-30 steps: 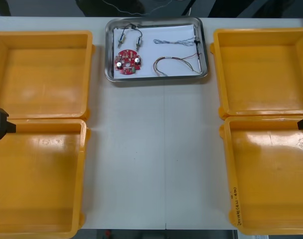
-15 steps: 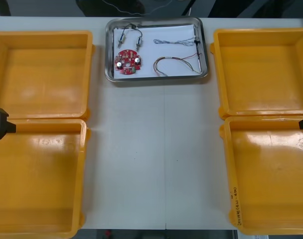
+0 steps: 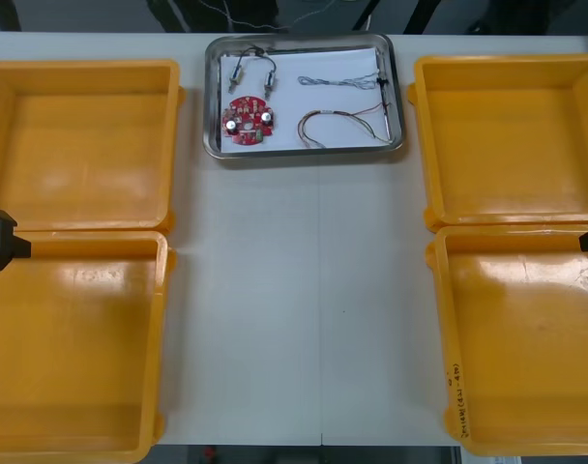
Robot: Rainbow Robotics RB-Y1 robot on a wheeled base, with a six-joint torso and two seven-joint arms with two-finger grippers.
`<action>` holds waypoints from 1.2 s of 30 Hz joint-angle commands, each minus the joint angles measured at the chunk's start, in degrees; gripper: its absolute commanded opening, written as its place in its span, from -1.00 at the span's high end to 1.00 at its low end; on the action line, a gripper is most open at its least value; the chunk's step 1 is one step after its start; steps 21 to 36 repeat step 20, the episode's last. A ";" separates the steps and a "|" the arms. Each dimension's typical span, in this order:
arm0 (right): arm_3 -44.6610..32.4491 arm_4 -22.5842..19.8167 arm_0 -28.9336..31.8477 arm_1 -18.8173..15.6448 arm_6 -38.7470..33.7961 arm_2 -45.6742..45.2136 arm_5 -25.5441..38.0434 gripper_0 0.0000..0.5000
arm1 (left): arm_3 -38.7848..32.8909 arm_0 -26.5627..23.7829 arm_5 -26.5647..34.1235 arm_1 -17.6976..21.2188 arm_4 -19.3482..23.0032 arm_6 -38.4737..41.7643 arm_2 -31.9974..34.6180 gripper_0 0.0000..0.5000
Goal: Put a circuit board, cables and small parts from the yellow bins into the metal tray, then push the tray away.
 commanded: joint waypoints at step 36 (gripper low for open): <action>-0.51 -0.45 -0.36 -2.42 -1.15 -1.71 0.16 -1.00 | -1.70 1.05 0.34 2.48 0.36 -4.88 1.73 -1.00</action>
